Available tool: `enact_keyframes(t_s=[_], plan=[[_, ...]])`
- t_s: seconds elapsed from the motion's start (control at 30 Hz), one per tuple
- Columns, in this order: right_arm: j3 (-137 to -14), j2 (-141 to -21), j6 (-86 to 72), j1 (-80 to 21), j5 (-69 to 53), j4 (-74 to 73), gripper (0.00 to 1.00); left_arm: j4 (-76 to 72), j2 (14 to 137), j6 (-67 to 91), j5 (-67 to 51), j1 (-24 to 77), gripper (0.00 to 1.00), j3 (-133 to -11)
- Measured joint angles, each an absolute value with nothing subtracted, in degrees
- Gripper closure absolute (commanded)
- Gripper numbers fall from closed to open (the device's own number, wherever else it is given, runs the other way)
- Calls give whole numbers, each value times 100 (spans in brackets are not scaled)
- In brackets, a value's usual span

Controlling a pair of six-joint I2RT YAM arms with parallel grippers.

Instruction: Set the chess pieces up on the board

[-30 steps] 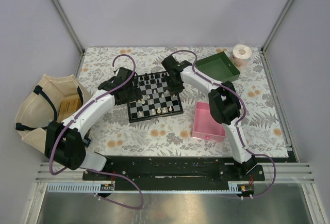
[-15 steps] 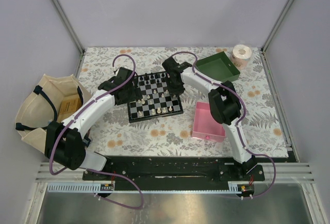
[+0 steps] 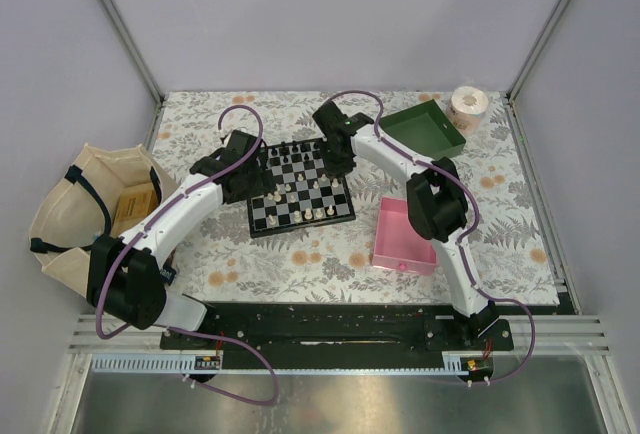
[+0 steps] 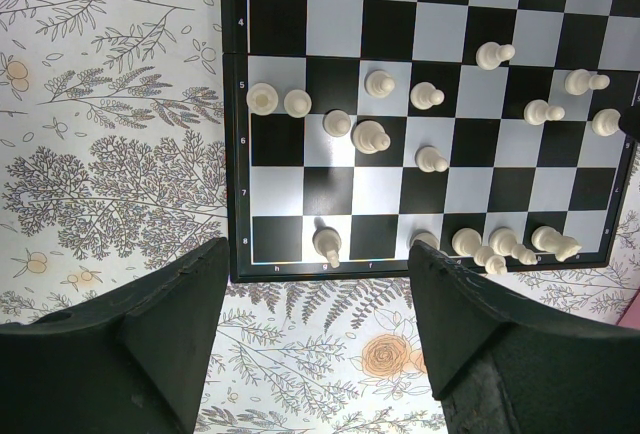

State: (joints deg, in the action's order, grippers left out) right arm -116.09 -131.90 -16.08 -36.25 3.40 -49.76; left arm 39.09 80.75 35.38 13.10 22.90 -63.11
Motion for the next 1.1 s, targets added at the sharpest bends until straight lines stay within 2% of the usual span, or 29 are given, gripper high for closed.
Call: enact_keyframes(t_s=[1.1], plan=[[-11799, -13249, -1579, -3625, 338, -5218, 66, 3907, 8193, 3496, 1264, 2287, 25, -6311]])
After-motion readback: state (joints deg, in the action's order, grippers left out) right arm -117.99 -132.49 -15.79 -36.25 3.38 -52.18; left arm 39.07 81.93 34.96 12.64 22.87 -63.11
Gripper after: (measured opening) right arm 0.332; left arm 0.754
